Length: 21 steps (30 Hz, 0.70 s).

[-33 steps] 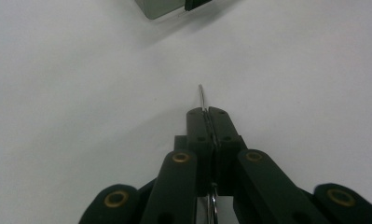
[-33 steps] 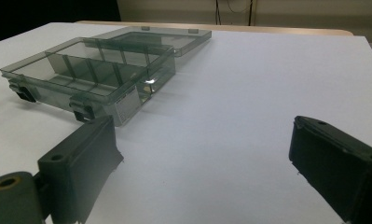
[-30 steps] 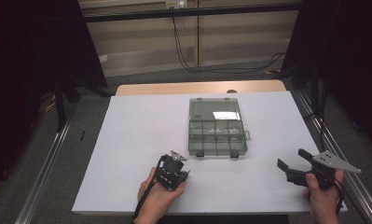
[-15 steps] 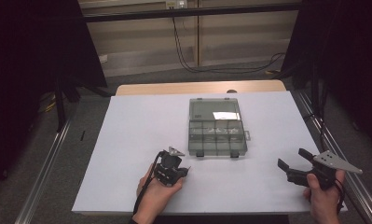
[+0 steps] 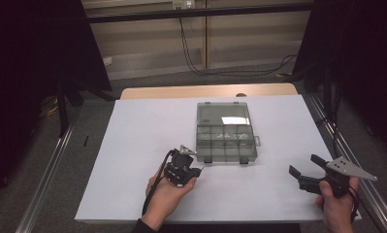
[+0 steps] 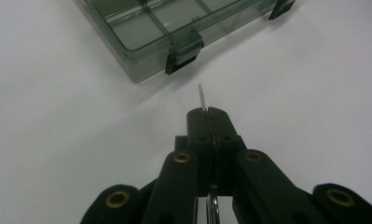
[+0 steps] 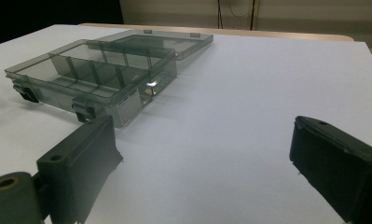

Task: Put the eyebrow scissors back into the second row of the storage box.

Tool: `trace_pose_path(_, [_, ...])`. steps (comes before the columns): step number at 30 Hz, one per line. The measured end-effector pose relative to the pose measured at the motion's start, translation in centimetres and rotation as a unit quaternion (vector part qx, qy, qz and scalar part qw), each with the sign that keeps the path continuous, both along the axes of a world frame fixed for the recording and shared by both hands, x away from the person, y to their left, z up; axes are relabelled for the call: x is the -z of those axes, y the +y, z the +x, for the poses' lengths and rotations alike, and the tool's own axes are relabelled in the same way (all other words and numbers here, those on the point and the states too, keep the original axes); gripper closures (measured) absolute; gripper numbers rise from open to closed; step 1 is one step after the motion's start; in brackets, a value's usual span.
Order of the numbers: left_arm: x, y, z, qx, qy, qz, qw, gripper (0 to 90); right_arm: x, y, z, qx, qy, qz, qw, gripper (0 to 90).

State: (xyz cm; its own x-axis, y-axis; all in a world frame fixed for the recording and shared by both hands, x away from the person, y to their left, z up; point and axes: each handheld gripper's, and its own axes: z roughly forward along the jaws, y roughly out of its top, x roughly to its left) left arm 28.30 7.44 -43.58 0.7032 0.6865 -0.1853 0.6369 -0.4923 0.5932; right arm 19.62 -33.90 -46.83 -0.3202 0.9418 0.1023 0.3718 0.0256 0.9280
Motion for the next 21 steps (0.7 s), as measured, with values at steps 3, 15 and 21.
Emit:
trace_pose_path(3, [-0.3, -0.3, 0.2, 0.006, -0.001, -0.001, 1.0000, 89.1, 0.0, 0.0, 0.0, -0.001, 0.000, 0.000, 1.0000, 6.6])
trace_pose_path(15, [-1.3, -1.3, 1.2, 0.021, -0.003, -0.010, 0.9997, 89.0, 0.0, 0.1, -0.1, -0.008, -0.005, 0.001, 1.0000, 5.1])
trace_pose_path(21, [-1.5, -1.6, 1.6, 0.030, 0.003, -0.013, 0.9995, 89.0, -0.1, 0.0, -0.1, -0.017, -0.013, 0.001, 0.9998, 3.8])
